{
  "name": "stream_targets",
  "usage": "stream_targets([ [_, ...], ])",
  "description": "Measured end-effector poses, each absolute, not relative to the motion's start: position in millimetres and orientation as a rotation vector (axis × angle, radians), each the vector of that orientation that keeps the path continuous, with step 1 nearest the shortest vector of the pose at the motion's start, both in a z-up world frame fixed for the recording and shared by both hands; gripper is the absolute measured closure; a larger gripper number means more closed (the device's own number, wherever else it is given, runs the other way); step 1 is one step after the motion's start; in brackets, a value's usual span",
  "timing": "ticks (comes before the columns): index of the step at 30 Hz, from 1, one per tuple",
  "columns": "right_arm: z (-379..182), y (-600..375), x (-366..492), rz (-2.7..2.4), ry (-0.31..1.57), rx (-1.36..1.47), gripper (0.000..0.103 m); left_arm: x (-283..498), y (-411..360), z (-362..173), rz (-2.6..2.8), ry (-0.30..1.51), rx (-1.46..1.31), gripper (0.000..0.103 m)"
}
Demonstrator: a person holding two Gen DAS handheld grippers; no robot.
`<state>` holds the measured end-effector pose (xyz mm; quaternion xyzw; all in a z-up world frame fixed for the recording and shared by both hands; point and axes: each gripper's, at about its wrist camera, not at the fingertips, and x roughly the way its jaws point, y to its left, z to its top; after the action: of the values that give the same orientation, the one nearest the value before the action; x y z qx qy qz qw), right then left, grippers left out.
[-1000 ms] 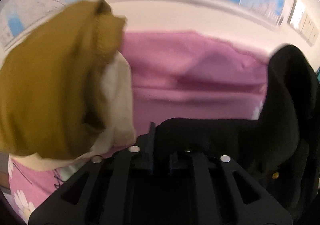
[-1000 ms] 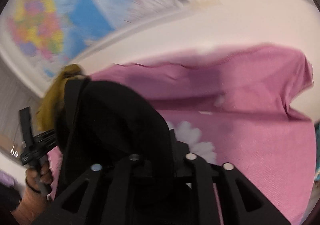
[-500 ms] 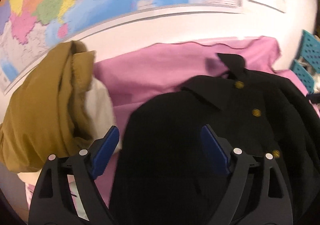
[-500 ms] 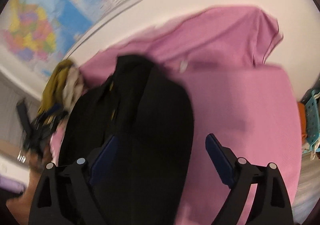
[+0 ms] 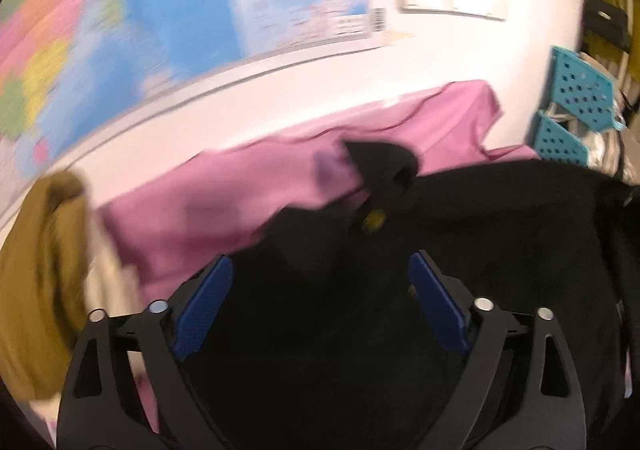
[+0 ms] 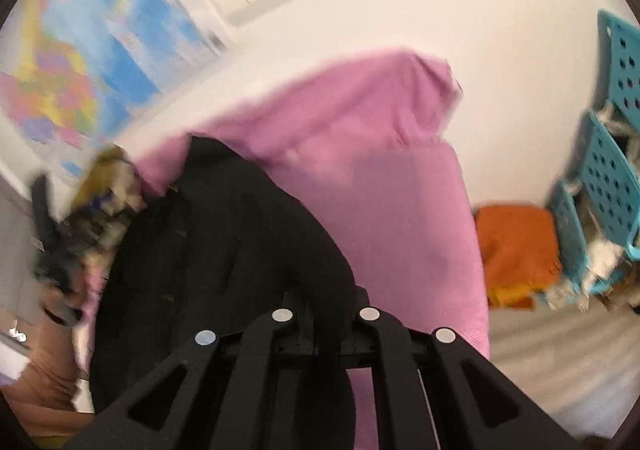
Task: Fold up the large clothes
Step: 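Lower the black coat onto the bed with both grippers, spreading it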
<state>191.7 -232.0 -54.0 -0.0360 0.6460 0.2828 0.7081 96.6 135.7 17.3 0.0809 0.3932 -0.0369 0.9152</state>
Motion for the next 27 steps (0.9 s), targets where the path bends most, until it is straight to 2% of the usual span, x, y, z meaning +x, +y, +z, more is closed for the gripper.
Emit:
stream_targets([
  [1, -64, -230, 188, 0.607, 1.457, -0.134, 0.085, 105, 131, 16, -0.071, 0.808, 0.180, 0.012],
  [2, -76, -229, 184, 0.569, 1.472, -0.183, 0.068, 119, 124, 13, -0.068, 0.817, 0.202, 0.012],
  [3, -81, -228, 180, 0.553, 1.475, -0.183, 0.059, 132, 118, 8, -0.077, 0.833, 0.223, 0.012],
  [5, -88, -237, 176, 0.572, 1.489, -0.138, 0.055, 154, 111, 0, -0.046, 0.849, 0.254, 0.012],
  [6, -89, -244, 174, 0.569, 1.491, -0.115, 0.047, 164, 108, -4, -0.045, 0.855, 0.264, 0.012],
  [9, -89, -258, 173, 0.560, 1.496, -0.080, 0.046, 190, 96, -14, -0.075, 0.875, 0.283, 0.016],
  [10, -89, -261, 174, 0.562, 1.498, -0.069, 0.046, 194, 90, -17, -0.088, 0.866, 0.303, 0.032],
  [11, -90, -263, 175, 0.561, 1.499, -0.060, 0.046, 197, 80, -20, -0.114, 0.856, 0.329, 0.058],
  [12, -90, -268, 178, 0.557, 1.494, -0.049, 0.046, 196, 70, -23, -0.159, 0.857, 0.338, 0.073],
  [13, -90, -271, 179, 0.559, 1.488, -0.043, 0.046, 193, 64, -24, -0.185, 0.857, 0.345, 0.095],
  [15, -89, -274, 184, 0.554, 1.477, -0.028, 0.046, 172, 45, -27, -0.258, 0.801, 0.405, 0.094],
  [18, -90, -275, 186, 0.563, 1.467, -0.017, 0.045, 128, 32, -32, -0.421, 0.749, 0.489, 0.085],
  [19, -91, -276, 185, 0.563, 1.468, -0.016, 0.044, 115, 33, -33, -0.497, 0.748, 0.483, 0.077],
  [20, -92, -278, 184, 0.564, 1.469, -0.011, 0.044, 100, 34, -33, -0.537, 0.729, 0.506, 0.057],
  [21, -92, -278, 182, 0.569, 1.469, -0.008, 0.043, 88, 37, -34, -0.539, 0.706, 0.531, 0.048],
  [22, -93, -279, 180, 0.576, 1.471, -0.005, 0.043, 80, 39, -34, -0.561, 0.702, 0.540, 0.044],
  [27, -91, -293, 167, 0.591, 1.474, 0.037, 0.037, 74, 69, -15, -0.546, 0.684, 0.463, 0.043],
])
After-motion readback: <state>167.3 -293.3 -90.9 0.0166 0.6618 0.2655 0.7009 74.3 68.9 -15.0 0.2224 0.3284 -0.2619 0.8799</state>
